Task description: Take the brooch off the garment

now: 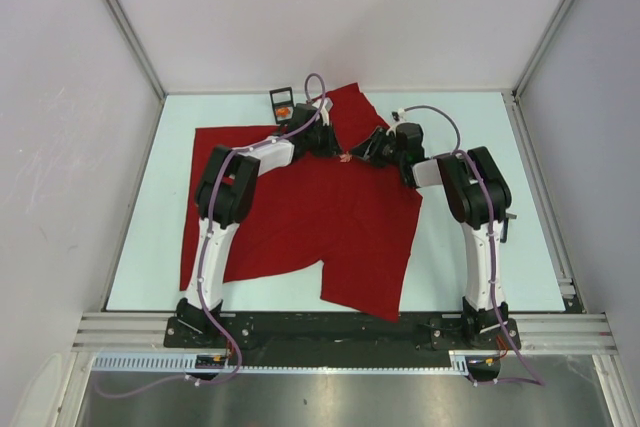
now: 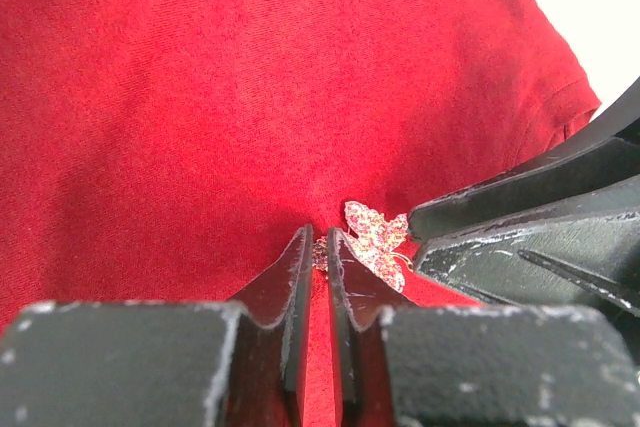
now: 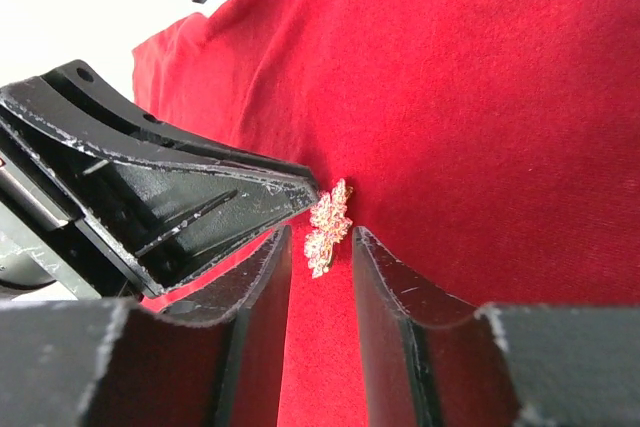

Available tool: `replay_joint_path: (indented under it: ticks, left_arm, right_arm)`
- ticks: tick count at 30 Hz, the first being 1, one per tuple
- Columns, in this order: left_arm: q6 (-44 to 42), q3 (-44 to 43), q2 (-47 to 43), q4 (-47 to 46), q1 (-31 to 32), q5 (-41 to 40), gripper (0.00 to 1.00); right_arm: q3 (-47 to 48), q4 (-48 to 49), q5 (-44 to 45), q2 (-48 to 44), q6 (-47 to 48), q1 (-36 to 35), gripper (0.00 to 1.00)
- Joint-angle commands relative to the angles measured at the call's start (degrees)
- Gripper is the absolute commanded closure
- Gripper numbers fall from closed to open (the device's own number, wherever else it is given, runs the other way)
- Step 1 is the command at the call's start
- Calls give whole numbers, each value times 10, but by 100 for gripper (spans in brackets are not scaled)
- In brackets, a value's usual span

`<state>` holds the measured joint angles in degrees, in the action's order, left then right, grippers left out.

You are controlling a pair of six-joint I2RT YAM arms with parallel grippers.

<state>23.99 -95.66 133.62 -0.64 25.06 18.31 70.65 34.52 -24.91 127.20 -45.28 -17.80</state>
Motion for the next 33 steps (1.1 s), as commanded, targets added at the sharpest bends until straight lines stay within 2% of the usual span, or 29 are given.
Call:
replay_joint_path:
  ticks: [1,6,9,13,17,23,33]
  left_arm:
    - [9,-22,2,0,-2,9,86]
    - [9,-23,1,2,-2,12,86]
    - [7,-23,-2,2,-2,13,84]
    - [-14,-11,-23,18,-2,13,68]
    - [-35,4,-63,16,-2,10,59]
    - [-64,31,-103,15,-1,-9,53]
    - [-111,99,-150,-10,15,-34,50]
  right_arm:
    - [19,28,-21,18,-7,-3,64]
    - [39,33,-37,38,-22,-7,65]
    - [41,41,-35,37,-19,-10,71]
    - [41,51,-37,34,-19,-13,76]
    - [41,54,-37,34,-23,-13,80]
    - [41,53,-43,27,-16,-14,72]
    - [41,82,-66,24,-15,-14,63]
